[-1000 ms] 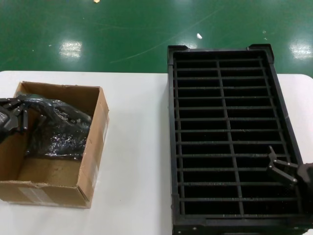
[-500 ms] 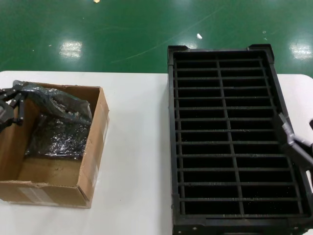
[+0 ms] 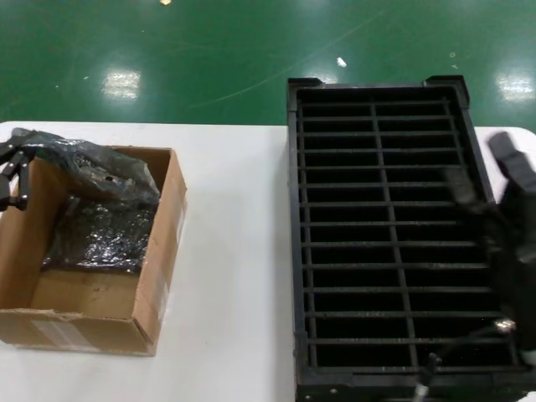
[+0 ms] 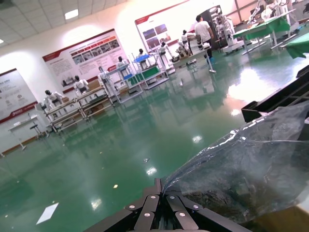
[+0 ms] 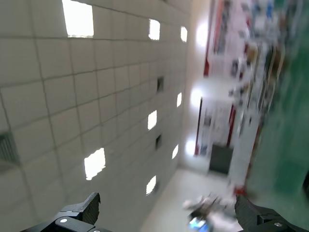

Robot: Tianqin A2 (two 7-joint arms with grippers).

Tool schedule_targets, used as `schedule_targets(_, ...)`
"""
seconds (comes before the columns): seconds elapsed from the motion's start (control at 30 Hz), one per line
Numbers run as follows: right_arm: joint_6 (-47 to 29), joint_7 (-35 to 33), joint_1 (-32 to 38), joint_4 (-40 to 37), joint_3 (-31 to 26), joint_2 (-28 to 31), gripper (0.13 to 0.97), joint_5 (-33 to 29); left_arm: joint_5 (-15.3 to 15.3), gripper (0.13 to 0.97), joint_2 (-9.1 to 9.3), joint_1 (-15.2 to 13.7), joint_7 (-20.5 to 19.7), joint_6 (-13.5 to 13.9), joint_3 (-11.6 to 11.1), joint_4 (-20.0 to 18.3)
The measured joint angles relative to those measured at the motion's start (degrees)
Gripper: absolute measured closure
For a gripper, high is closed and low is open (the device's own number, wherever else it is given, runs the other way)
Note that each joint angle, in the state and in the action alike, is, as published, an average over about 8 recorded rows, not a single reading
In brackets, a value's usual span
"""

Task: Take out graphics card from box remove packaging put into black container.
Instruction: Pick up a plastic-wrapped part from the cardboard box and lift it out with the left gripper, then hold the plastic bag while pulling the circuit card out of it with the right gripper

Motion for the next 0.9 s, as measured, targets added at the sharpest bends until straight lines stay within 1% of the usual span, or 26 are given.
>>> schedule_targets(0.17, -4.2, 8.1, 6.7, -8.1, -4.9, -2.0, 0.129, -1.1, -0.6, 0.957, -0.22, 1.8, 0.2, 0.3, -1.4, -1.9)
schedule_targets(0.37, -8.2, 18.3, 11.6, -10.9, -11.6, -4.8, 0.129, -3.2, -1.3, 0.957, -0.19, 3.2, 1.0, 0.9, -3.0, -3.0)
schedule_targets(0.47, -9.8, 22.4, 13.6, -12.7, -14.7, -6.2, 0.129, -3.1, -1.6, 0.957, -0.09, 3.4, 1.6, 1.3, -3.6, -3.1)
schedule_targets(0.57, -11.3, 25.3, 15.6, -15.9, -18.4, -7.4, 0.129, -1.1, -2.0, 0.957, 0.04, 3.5, 2.2, 1.7, -4.2, -3.0)
schedule_targets(0.73, -12.5, 29.1, 18.0, -20.7, -25.6, -8.5, 0.129, 4.6, -2.5, 0.957, 0.36, 3.3, 3.5, 2.5, -5.0, -2.4)
schedule_targets(0.8, -12.8, 31.4, 18.3, -21.4, -27.7, -8.6, 0.129, 6.2, -2.6, 0.957, 0.50, 3.1, 3.9, 2.7, -5.2, -2.2)
schedule_targets(0.9, -14.6, 36.6, 17.8, -21.3, -29.7, -8.8, 0.129, 7.6, -2.7, 0.957, 0.72, 2.8, 4.5, 2.8, -5.4, -1.8)
